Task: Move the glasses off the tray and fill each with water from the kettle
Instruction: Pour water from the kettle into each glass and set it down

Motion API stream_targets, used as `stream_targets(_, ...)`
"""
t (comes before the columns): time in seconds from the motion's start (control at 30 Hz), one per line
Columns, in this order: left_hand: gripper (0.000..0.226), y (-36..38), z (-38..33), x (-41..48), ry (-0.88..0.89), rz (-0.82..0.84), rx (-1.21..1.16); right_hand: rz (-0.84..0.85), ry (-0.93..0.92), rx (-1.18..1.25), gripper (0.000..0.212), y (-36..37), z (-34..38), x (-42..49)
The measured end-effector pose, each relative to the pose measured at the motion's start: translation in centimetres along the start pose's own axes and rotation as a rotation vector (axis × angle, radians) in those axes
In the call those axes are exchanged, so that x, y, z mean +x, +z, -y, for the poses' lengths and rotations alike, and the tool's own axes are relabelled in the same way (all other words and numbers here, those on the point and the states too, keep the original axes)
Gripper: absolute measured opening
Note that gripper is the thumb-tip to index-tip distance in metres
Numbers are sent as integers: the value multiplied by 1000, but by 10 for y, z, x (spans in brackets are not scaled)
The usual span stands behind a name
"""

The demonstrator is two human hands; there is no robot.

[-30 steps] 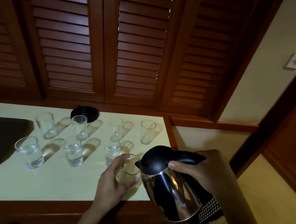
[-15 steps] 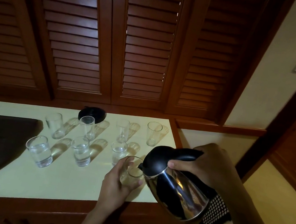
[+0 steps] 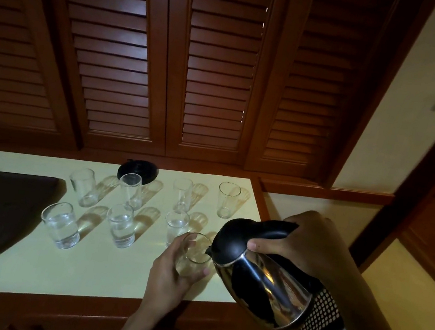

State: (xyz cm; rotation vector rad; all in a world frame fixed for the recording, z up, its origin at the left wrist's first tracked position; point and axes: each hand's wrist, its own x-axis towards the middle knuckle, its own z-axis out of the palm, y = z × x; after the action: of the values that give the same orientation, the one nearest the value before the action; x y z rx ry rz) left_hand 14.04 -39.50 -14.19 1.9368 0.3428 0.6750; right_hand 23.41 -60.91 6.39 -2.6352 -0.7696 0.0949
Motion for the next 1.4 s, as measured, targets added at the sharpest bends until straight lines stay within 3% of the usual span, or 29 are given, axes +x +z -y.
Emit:
stream_targets(0.3,70,1,0,-1,-16,4,16,-4,21,16,60,1,-5,3)
stream_targets(0.67,69,1,-1,-5,-16,1,12,-8,43,64,49,-4,-3,-2)
stream_targets(1.4,70,3,-5,-7,-55,19,-31,-25,67,144,52,-8,-11,-7)
